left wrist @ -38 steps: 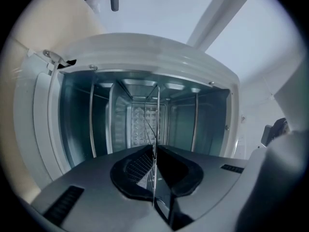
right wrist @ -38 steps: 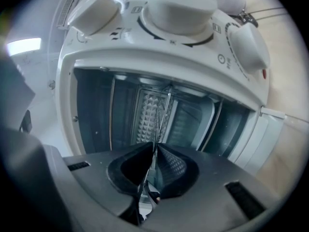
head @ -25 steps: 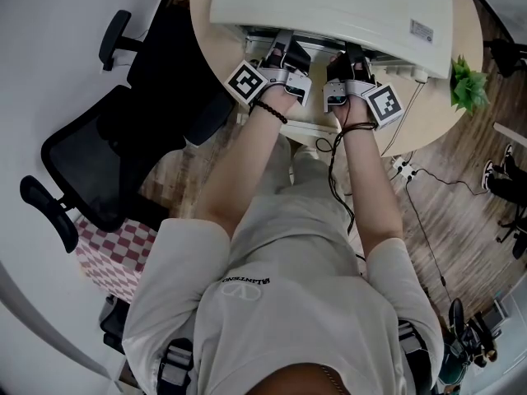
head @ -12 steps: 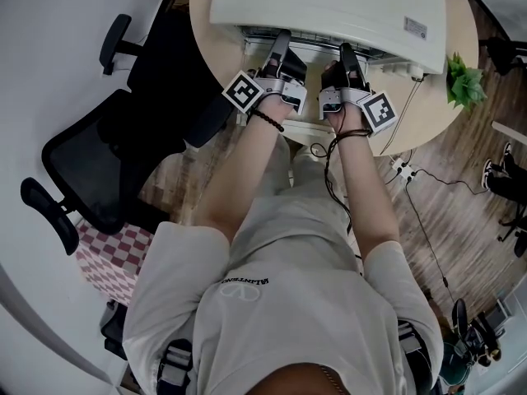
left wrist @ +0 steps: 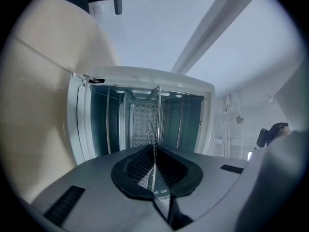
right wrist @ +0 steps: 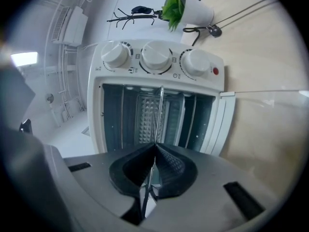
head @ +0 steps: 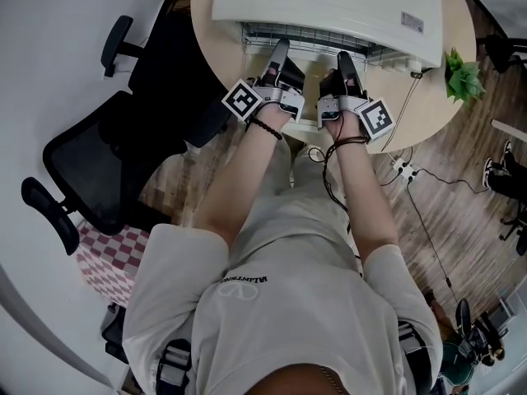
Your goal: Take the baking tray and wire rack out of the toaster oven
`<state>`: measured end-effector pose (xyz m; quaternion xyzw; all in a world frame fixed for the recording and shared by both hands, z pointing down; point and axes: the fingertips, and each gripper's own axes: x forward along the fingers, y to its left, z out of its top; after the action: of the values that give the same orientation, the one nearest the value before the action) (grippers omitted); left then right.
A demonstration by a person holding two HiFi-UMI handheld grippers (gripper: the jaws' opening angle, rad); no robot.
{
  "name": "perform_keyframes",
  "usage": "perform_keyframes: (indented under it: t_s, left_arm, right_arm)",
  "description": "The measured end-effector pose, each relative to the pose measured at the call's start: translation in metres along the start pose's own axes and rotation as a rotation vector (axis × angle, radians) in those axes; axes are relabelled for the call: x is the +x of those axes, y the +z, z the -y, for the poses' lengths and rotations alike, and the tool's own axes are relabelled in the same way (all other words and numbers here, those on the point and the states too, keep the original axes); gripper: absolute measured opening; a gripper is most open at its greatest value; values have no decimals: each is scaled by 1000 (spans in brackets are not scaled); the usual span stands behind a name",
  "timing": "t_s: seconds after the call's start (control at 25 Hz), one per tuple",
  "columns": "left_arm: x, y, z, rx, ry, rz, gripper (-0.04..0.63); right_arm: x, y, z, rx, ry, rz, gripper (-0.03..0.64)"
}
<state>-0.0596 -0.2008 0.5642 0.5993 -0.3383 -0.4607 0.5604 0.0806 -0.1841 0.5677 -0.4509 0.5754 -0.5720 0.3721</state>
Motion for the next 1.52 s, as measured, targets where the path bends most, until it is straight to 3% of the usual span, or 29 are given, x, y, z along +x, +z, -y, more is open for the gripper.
perform_keyframes:
  t_s: [0.56, 1.0, 1.24, 1.52]
  left_arm:
    - [-43, -13, 4, 5, 27, 11, 11]
    - [-68, -27, 13, 31, 42, 62, 11]
    - [-74, -31, 23, 58, 49, 81, 12]
    - [-73, -30, 17, 39, 62, 71, 11]
  right_arm:
    - [-40, -16, 2, 36, -17, -38, 8]
    - [-66, -23, 0, 44, -3, -140, 8]
    - [-72, -24, -8, 46, 15, -191, 9]
    - [-70, -23, -4, 56, 14, -193, 8]
